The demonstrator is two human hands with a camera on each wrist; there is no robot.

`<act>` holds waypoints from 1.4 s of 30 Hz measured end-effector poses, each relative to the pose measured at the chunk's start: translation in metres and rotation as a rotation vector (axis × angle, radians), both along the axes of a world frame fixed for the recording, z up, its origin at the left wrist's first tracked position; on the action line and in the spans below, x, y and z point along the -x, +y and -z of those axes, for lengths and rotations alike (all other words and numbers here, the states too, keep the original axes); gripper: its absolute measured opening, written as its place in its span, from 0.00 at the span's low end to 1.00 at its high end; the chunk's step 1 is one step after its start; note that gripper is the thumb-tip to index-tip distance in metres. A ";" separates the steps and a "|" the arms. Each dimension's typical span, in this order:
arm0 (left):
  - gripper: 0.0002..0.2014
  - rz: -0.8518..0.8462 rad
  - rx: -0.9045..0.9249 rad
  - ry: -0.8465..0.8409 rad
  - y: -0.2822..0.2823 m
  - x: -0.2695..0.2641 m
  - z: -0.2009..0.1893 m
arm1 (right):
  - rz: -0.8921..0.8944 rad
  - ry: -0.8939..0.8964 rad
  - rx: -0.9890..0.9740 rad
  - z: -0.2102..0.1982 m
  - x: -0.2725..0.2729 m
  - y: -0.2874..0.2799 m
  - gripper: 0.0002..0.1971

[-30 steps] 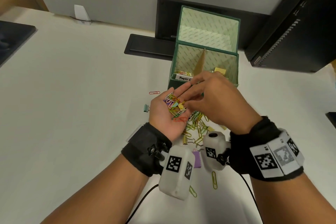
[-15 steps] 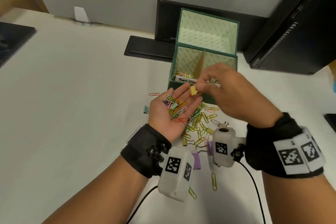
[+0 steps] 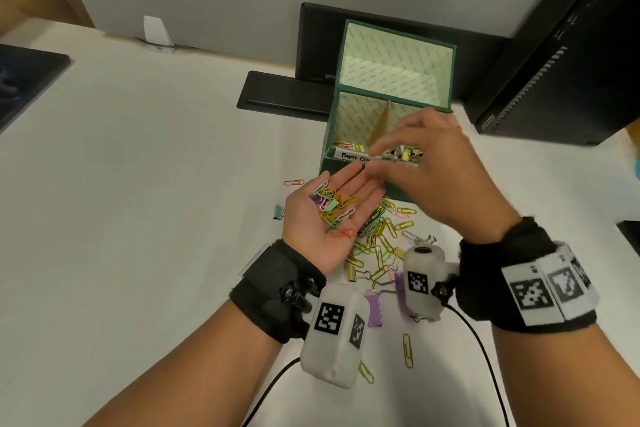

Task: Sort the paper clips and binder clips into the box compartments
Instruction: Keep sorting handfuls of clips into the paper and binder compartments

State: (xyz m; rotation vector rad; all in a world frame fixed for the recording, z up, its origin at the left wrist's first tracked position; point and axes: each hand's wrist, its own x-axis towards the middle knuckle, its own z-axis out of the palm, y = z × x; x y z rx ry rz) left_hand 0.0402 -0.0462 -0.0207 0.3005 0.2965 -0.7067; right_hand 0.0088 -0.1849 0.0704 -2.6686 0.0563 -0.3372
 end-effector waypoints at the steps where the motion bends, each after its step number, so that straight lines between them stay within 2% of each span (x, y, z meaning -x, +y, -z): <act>1: 0.25 0.010 0.001 -0.015 0.000 0.001 0.000 | -0.054 0.020 0.021 0.002 0.004 0.010 0.05; 3: 0.25 0.037 -0.016 -0.059 0.000 0.002 -0.003 | -0.091 0.087 0.101 0.008 0.006 0.024 0.06; 5: 0.24 0.053 -0.020 -0.078 0.001 0.002 -0.005 | -0.064 0.131 0.184 0.016 0.005 0.029 0.12; 7: 0.24 0.051 -0.015 -0.106 0.000 0.002 -0.007 | -0.027 0.131 0.228 0.022 0.003 0.032 0.17; 10: 0.24 0.024 -0.044 -0.110 0.001 0.001 0.000 | -0.001 0.095 0.248 0.030 0.000 0.039 0.16; 15: 0.24 0.013 -0.091 -0.098 0.003 -0.002 0.001 | 0.008 0.038 0.102 0.039 0.002 0.041 0.04; 20: 0.24 0.031 -0.101 -0.110 0.000 0.000 0.003 | 0.093 0.117 0.224 0.041 0.000 0.046 0.15; 29: 0.22 0.002 -0.114 -0.079 0.000 0.002 -0.002 | 0.170 0.165 0.077 0.035 0.002 0.044 0.07; 34: 0.21 -0.029 -0.097 -0.066 0.000 0.003 -0.006 | 0.203 0.123 0.001 0.032 0.006 0.035 0.07; 38: 0.21 -0.003 -0.054 -0.065 -0.001 0.006 -0.008 | 0.181 0.162 0.082 0.037 0.007 0.041 0.16; 42: 0.22 -0.002 -0.055 -0.071 0.001 0.004 -0.010 | 0.181 0.155 0.002 0.040 0.005 0.041 0.12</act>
